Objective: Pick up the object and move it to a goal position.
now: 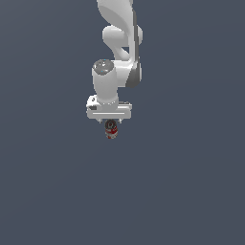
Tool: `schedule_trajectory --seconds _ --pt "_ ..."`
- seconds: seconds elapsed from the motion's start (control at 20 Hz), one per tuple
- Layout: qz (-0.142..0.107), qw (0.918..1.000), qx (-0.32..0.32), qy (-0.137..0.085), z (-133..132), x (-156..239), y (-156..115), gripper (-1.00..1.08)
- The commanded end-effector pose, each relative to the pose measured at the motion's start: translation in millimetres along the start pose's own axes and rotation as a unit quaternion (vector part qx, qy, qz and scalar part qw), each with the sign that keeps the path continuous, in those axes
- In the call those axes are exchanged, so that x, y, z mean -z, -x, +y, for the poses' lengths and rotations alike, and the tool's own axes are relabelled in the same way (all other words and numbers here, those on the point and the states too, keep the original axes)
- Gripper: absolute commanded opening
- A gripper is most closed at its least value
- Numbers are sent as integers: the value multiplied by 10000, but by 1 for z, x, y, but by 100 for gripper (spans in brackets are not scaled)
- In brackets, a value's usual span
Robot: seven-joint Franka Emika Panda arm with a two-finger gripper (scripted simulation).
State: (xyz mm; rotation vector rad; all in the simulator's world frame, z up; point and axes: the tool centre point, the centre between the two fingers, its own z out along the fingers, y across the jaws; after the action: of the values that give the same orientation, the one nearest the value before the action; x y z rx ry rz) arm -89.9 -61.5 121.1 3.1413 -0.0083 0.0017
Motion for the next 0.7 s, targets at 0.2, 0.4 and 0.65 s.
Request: schedule_trajectory --seconds 0.2,0.4,0.65 --pt "-5 10000 0 0 0 -29 2 100" --pt "-5 10000 0 0 0 -41 2 100" --pt "-5 10000 0 0 0 -44 1 -100"
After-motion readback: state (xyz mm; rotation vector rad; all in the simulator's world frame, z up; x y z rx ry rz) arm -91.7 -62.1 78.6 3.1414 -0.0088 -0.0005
